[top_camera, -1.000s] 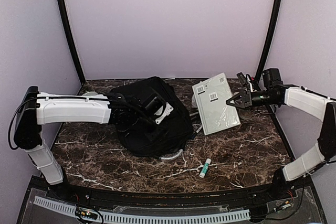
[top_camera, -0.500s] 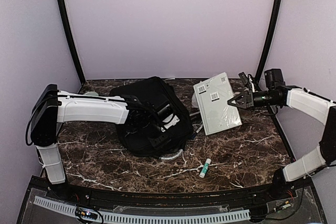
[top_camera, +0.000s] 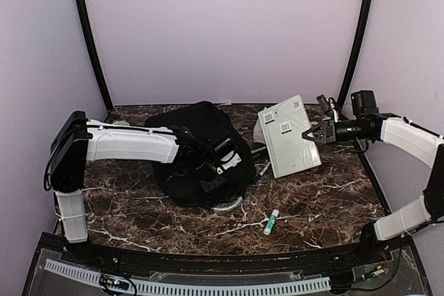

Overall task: Pack the student bag
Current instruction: Pick up the largest pocket of the bag.

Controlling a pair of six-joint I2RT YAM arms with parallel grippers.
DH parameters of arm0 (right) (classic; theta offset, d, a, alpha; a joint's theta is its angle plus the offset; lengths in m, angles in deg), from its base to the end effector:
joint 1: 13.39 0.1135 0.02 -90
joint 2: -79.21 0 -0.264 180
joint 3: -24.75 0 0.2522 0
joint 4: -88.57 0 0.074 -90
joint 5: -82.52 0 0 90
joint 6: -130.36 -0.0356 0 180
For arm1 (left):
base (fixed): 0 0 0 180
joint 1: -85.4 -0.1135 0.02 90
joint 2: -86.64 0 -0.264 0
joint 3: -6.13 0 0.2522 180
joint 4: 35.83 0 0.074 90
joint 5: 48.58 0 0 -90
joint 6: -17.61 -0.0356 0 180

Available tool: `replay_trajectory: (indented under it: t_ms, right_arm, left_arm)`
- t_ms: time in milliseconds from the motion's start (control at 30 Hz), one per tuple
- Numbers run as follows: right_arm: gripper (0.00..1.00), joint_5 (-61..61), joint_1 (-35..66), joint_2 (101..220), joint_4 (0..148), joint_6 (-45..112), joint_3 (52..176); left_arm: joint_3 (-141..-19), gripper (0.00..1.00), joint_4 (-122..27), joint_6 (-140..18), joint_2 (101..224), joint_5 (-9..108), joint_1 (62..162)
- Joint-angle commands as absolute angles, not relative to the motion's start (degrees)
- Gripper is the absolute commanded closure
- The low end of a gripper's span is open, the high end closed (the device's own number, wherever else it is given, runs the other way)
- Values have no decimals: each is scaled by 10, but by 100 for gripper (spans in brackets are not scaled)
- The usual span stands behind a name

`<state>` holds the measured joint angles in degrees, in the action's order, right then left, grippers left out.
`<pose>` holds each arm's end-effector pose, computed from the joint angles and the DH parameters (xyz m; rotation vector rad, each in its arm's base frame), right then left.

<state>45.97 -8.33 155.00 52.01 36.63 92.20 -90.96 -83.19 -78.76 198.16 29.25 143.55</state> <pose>0.2686 0.0525 0.2656 -0.4809 2.1737 1.1633 0.2241 -0.3464 0.2004 1.3332 2.2430 -0.0360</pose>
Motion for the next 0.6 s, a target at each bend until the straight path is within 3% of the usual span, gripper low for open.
replay_trajectory:
  t_ms: [0, 300, 567]
  right_arm:
    - [100, 487, -86, 1534, 529, 371, 956]
    - [100, 574, -72, 1567, 416, 359, 1018]
    - [100, 615, -43, 1593, 414, 321, 979]
  left_arm:
    - [-936, 100, -833, -806, 1940, 250, 1438]
    - [-949, 100, -788, -834, 1832, 158, 1424]
    - [-893, 100, -677, -768, 1751, 190, 1370]
